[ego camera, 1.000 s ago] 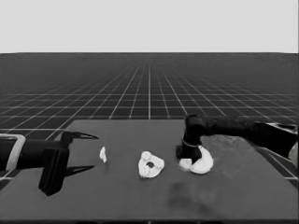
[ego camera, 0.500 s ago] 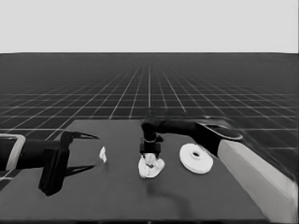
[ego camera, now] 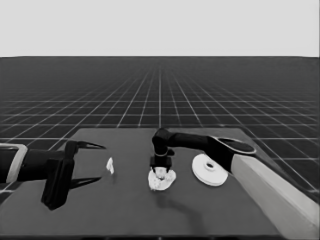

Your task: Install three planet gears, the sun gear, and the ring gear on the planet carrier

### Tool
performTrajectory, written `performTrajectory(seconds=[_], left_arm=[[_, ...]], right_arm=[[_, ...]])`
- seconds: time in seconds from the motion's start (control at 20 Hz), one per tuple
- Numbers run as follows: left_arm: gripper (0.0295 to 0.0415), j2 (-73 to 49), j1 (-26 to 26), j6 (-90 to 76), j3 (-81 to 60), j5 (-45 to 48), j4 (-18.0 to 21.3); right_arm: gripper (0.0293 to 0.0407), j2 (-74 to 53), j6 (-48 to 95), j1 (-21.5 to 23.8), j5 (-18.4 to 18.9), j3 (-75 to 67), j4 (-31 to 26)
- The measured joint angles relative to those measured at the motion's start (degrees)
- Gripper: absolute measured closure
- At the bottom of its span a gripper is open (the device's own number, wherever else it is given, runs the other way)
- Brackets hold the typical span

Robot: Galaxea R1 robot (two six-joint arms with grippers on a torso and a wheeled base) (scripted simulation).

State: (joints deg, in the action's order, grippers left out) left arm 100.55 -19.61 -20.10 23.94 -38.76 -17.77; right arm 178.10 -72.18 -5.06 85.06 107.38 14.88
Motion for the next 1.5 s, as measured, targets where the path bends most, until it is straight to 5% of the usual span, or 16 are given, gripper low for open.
performTrajectory(seconds=[1.5], left_arm=[[0.0326, 0.00, 0.00, 0.00, 0.00, 0.00, 0.00]], right_arm=[[0.0391, 0.02, -17.70, -0.06, 0.03, -0.04, -0.04]])
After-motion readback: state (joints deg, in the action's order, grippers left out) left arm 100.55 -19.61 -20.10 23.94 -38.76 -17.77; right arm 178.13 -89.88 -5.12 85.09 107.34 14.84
